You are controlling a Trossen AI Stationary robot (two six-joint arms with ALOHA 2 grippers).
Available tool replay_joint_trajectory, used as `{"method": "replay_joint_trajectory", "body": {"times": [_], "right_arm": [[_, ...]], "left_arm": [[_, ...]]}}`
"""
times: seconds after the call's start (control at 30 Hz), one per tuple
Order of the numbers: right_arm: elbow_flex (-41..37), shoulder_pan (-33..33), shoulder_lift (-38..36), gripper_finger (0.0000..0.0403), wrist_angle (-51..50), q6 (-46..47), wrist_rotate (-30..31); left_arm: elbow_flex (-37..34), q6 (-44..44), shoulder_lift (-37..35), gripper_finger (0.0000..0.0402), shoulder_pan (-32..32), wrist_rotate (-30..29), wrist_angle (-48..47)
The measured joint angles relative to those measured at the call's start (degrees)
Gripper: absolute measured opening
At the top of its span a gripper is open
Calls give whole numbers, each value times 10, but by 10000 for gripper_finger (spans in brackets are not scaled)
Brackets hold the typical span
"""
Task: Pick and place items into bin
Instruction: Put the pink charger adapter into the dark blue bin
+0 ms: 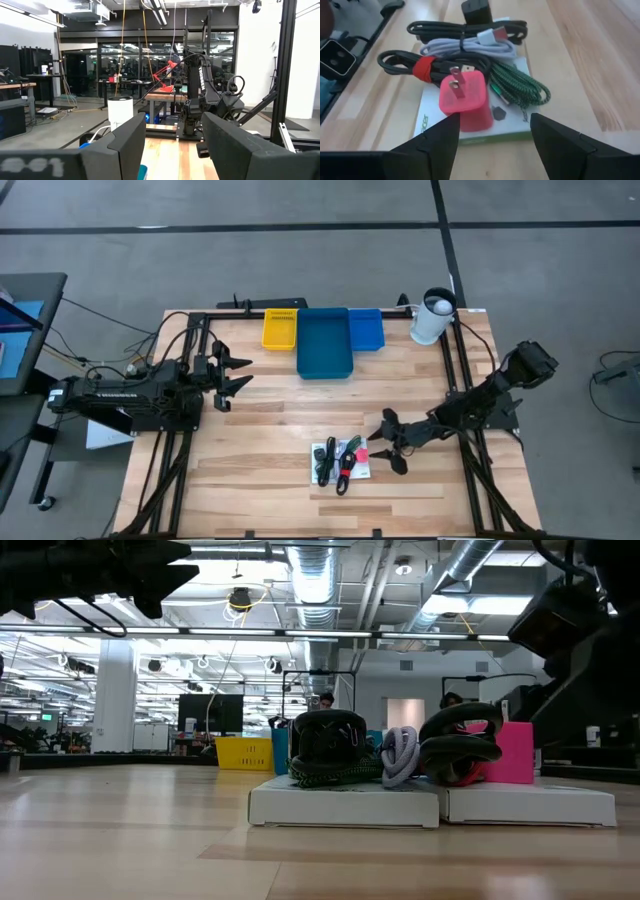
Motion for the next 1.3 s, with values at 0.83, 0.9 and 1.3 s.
{"method": "replay_joint_trajectory", "body": {"times": [0.83, 0.9, 1.3], "right_arm": [[23, 16, 0, 240, -46, 8, -12], [23, 16, 0, 240, -46, 24, -12], [23, 31, 0, 240, -44, 55, -11]], "left_arm": [[0, 0, 0, 186, 0, 0, -5], [0, 0, 0, 186, 0, 0, -4], [0, 7, 0, 186, 0, -1, -4]]}}
